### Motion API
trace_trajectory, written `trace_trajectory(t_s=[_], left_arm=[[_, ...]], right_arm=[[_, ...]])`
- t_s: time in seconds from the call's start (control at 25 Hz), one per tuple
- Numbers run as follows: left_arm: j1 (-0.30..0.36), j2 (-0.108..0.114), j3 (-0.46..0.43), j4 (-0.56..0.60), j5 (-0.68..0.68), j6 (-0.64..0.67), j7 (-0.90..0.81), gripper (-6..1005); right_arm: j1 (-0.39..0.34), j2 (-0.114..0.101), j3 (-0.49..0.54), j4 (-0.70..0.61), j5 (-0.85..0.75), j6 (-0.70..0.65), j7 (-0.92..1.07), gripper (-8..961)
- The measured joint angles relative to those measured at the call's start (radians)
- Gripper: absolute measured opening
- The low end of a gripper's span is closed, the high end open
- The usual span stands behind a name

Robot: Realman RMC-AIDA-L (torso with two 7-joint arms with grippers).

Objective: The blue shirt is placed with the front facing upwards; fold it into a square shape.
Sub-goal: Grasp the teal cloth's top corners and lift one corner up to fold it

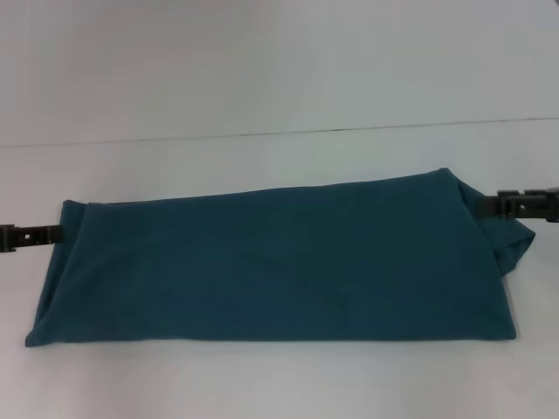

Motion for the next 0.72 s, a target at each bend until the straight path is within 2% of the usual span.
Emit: trace_trajectory(t_s=[0.2,0.28,0.36,0.48,0.72], left_arm=[[-0.061,0.030,0.006,0.124,0.025,-0.036,-0.042,822],[-0.091,0.042,0.013,0.168,0.063,-0.058,-0.095,823],[-0.101,0.041,0.027,0.176,0.094,-0.078,-0.124,824],[-0.108,0.029,0.071,0.171,0.135,-0.122,-0.159,826],[-0.120,0.019,0.146,0.191,0.188,-0.210,-0.229,863]], right_arm=[[0.001,0.058,-0.011,0.000,0.019,0.075,-0.153,781],[0.006,0.073,-0.026,0.000,0.011,0.117,-0.180,811],[0.007,0.077,-0.052,0.005,0.008,0.153,-0.197,810],[0.008,0.071,-0.111,0.015,0.008,0.201,-0.196,808],[0.010,0.074,-0.122,0.012,0.008,0.210,-0.205,809]])
